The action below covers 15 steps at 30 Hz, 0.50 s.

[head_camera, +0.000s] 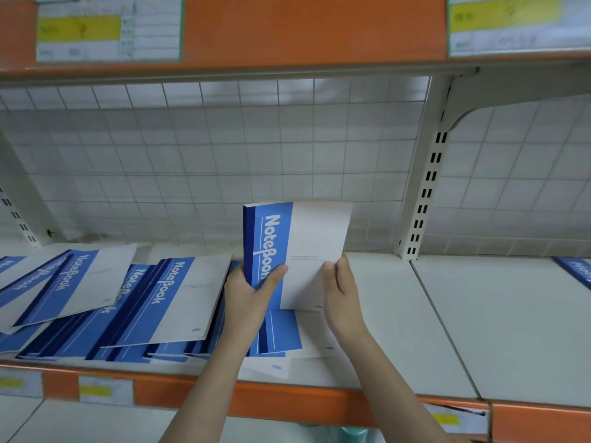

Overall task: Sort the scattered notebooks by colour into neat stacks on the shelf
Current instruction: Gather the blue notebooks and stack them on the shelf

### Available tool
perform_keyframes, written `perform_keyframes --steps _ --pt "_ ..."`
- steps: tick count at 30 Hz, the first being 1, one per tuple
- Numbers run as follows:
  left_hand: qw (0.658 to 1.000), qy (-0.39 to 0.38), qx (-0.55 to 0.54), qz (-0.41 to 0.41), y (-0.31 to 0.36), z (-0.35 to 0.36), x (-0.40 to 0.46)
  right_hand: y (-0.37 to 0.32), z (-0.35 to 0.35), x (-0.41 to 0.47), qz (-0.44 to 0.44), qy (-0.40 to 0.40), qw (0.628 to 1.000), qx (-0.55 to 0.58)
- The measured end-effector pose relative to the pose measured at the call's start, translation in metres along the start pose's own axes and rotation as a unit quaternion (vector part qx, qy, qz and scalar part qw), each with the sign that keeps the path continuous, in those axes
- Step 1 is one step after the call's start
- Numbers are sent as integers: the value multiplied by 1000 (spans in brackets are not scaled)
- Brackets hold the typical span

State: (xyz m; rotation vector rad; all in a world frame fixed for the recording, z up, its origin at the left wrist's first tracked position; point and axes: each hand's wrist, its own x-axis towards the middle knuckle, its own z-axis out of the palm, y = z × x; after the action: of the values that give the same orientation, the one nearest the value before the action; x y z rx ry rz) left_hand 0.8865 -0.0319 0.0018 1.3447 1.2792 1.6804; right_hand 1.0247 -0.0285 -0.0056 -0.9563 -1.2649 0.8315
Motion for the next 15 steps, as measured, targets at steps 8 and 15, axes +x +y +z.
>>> perform_keyframes --steps 8,15 --pt "987 -132 46 -76 19 19 13 -16 -38 10 21 69 989 -132" --pt "965 -169 114 -164 25 79 4 -31 -107 8 203 74 967 -137"
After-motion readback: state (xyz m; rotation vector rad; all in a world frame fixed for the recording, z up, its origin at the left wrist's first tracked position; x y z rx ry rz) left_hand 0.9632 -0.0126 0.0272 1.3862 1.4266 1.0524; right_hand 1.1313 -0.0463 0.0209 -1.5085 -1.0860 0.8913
